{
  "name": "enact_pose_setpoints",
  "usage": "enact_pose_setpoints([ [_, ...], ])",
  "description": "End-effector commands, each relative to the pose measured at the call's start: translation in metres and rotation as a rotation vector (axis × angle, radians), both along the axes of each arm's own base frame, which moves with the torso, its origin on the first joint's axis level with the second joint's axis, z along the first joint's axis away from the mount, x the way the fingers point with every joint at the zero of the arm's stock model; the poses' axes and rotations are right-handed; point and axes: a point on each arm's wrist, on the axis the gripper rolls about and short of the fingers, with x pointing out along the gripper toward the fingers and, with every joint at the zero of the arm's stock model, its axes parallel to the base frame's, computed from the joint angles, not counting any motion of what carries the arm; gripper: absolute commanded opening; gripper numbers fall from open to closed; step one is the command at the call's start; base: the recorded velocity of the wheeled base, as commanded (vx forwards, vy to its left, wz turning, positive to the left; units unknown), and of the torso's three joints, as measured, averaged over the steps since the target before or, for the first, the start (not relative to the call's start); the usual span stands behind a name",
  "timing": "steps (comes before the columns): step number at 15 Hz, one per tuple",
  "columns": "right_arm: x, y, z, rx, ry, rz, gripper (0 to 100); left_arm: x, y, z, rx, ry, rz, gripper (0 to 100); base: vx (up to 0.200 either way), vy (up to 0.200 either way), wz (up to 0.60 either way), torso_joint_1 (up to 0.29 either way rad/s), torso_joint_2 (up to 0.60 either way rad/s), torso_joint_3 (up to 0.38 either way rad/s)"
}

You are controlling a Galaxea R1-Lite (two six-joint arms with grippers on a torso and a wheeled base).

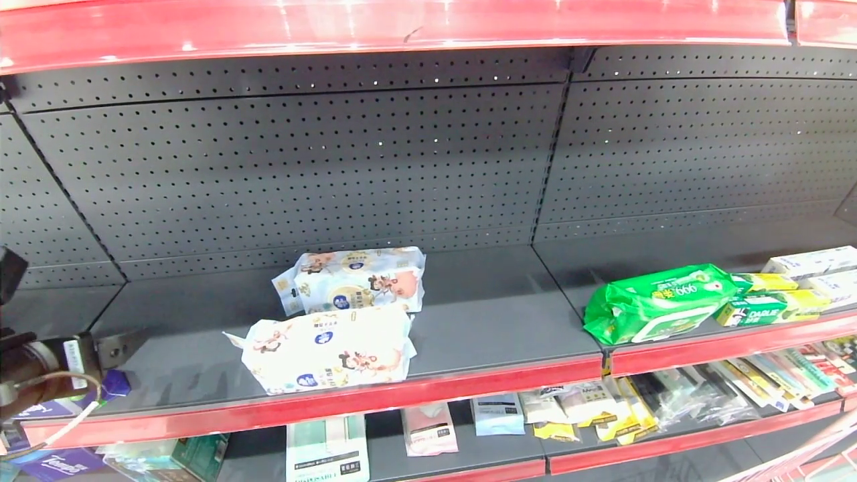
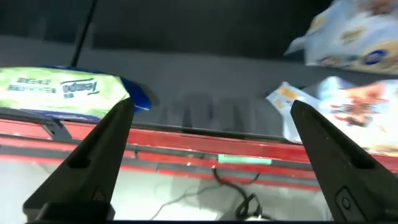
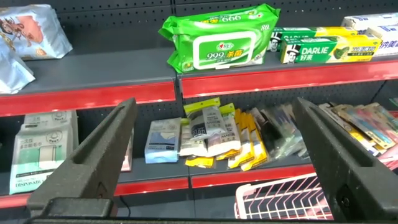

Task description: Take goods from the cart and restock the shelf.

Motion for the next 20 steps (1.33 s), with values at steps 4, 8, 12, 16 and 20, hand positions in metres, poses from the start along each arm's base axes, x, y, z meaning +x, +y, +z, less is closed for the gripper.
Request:
enact_pose_setpoints([
  [4,0.0,0.0,0.0,0.0,0.002,0.0,100,0.043,-0.001,-0.042,-0.04,0.233,-0.064,100,0.0,0.0,0.0,0.0,0.0,0.0],
  [8,0.0,0.0,0.0,-0.001,0.002,0.0,100,0.055,-0.004,-0.056,-0.012,0.301,-0.107,100,0.0,0.0,0.0,0.0,0.0,0.0],
  [12,0.0,0.0,0.0,-0.001,0.002,0.0,100,0.073,-0.009,-0.059,-0.008,0.311,-0.132,100,0.0,0.0,0.0,0.0,0.0,0.0],
  [16,0.0,0.0,0.0,-0.001,0.002,0.002,100,0.094,-0.013,-0.06,-0.007,0.309,-0.151,100,0.0,0.0,0.0,0.0,0.0,0.0],
  [20,0.0,0.0,0.0,-0.001,0.002,0.002,100,0.099,-0.023,-0.067,-0.004,0.337,-0.188,100,0.0,0.0,0.0,0.0,0.0,0.0],
])
